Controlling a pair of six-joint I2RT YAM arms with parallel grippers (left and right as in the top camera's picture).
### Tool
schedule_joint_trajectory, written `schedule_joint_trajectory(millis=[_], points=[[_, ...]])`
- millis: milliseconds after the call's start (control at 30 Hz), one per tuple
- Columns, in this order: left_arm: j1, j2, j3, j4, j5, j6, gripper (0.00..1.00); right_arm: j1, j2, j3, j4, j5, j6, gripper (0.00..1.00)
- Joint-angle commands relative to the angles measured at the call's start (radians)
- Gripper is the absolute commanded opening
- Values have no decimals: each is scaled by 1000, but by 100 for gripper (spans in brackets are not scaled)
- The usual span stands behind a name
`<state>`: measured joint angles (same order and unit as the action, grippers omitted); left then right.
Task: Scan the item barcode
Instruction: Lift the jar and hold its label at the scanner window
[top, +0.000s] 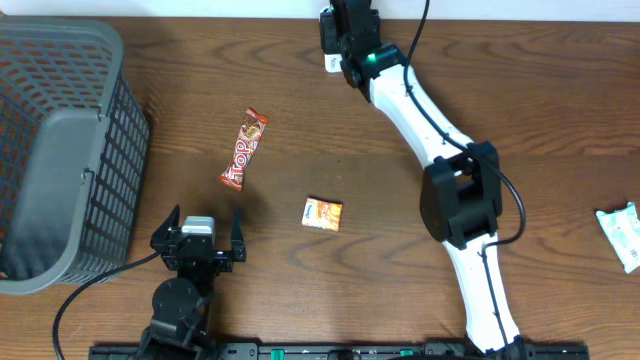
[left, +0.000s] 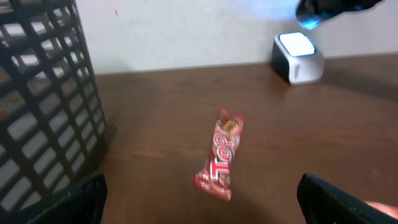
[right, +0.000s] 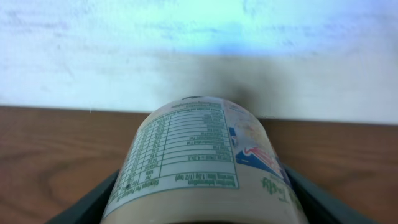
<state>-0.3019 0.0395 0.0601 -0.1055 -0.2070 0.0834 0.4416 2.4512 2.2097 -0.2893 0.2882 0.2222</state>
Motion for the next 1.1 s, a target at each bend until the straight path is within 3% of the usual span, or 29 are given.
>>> schedule_joint_trajectory(millis=[0,333,633,900,1067], points=[[0,-3,7,-89,9,13,98,-3,25,18,94,22,-61,22],[0,3,8,-111,9,13,98,-5,87,18,195,55,-76,20],[0,3,8,-111,9,13,98,-3,81,19,228,55,-112,28],[0,3,8,-111,9,13,98,-8,-90,19,-28,55,-161,23],[0,3,8,-111,9,13,98,-46,-232,19,-283,56,-187,28]])
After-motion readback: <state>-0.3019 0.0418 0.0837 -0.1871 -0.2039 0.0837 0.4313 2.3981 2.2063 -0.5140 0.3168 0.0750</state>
